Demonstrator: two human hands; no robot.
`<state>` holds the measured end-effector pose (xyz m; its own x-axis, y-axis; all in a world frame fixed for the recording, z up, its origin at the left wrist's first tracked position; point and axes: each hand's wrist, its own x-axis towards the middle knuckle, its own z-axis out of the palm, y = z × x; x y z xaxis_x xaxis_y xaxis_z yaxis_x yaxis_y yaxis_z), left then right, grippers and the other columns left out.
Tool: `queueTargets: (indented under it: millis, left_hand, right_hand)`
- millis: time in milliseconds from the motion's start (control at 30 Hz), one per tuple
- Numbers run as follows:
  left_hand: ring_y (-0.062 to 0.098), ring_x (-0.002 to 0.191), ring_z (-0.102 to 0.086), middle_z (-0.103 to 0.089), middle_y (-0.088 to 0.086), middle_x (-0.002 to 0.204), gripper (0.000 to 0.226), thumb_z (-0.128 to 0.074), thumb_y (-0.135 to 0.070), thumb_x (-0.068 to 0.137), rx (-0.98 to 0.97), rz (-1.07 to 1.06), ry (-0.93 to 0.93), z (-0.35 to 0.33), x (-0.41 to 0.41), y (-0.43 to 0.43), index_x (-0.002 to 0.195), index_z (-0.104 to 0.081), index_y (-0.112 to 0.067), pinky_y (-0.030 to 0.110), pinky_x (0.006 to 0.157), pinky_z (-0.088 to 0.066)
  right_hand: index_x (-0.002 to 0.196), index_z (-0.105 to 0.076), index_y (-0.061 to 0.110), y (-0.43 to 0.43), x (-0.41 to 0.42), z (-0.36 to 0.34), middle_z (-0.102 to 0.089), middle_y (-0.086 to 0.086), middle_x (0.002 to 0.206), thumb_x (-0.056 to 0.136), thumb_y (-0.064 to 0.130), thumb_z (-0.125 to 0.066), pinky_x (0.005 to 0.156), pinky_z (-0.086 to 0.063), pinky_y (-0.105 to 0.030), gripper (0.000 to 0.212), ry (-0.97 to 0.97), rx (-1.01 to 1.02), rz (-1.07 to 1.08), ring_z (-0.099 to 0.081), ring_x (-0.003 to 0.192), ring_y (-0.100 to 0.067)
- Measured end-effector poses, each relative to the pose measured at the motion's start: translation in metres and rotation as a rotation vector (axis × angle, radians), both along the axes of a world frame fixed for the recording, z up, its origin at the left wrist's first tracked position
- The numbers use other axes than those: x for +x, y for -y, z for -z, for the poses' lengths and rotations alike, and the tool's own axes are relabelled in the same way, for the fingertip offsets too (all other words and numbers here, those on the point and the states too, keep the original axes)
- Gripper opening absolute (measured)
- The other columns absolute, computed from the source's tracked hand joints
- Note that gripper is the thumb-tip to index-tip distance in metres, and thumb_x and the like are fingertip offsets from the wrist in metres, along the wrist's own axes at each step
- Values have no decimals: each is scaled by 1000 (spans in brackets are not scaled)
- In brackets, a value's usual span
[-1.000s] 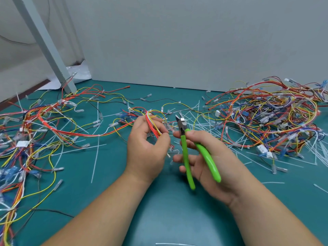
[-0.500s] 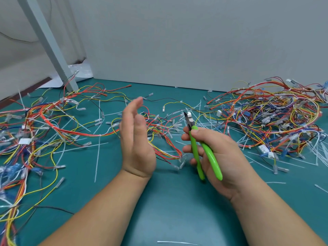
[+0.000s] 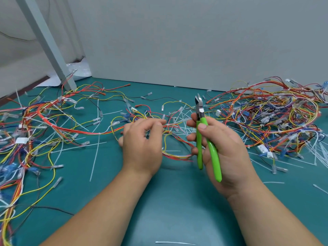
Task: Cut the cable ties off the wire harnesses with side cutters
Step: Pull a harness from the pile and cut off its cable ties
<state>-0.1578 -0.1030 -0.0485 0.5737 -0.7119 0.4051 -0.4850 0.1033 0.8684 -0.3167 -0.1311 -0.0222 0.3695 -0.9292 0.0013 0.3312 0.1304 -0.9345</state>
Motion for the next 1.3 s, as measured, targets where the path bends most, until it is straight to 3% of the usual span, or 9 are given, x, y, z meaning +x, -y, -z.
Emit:
queueTargets:
  millis: [67,200,367,533,733,900,1000,1133,1300]
  left_hand:
    - [28,103,-64,-72,-11,90,33,-44,-54,88,-85,-55,-39,-2,4,-1,84,-72,-36,54,96,-45]
    - [19,117,-46,-54,-15,110,13,-69,-48,82,-109,-351,212,-2,12,-3,94,-66,-45,32,87,-29]
    - [15,128,-42,-60,-23,124,43,-67,-55,79,79,-141,354,6,14,4,120,-68,-42,37,98,-31]
    - [17,120,-43,-58,-30,106,51,-52,-60,83,354,-31,432,18,11,10,130,-61,-42,37,88,-25]
    - [23,105,-49,-63,-15,99,24,-57,-55,94,378,-38,376,20,13,15,95,-74,-38,35,83,-28]
    - [27,83,-59,-61,-7,67,33,-53,-58,89,262,-7,159,16,16,14,84,-71,-31,46,84,-51]
    - [31,73,-59,-65,6,69,38,-56,-52,94,213,11,73,16,16,15,82,-71,-19,46,74,-54]
    - [33,72,-58,-66,10,69,42,-55,-51,93,167,-3,4,16,16,15,78,-70,-15,43,71,-54]
    - [28,60,-47,-55,7,58,38,-57,-49,93,144,-3,6,16,16,16,77,-71,-18,35,60,-45]
  right_hand:
    - [101,-81,23,1,0,0,-74,-2,106,61,41,-76,61,-41,-28,44,18,-2,3,-62,81,-15]
    - [106,-80,24,2,-2,2,-75,1,108,65,40,-74,63,-41,-28,44,24,-43,-42,-63,80,-13]
    - [111,-78,21,2,-2,5,-74,-2,110,68,35,-72,64,-43,-28,46,60,-90,-98,-63,82,-14]
    - [114,-76,19,3,-2,6,-72,-5,114,69,34,-71,65,-43,-31,48,93,-91,-103,-61,84,-17]
    - [113,-77,26,2,1,6,-70,-2,130,72,37,-69,67,-44,-30,43,62,-126,-108,-61,87,-17]
    - [115,-76,27,1,2,4,-69,-6,129,73,37,-69,71,-47,-31,44,128,-93,-133,-65,90,-19]
    - [113,-77,30,0,3,5,-72,-9,114,76,37,-68,78,-52,-35,39,163,-118,-111,-67,91,-20]
    - [126,-71,40,-4,3,7,-66,4,96,77,37,-66,84,-50,-36,49,92,-304,-47,-58,89,-17]
    - [134,-61,42,-12,-1,6,-66,7,110,77,34,-73,83,-50,-28,60,-281,-717,57,-63,97,-14]
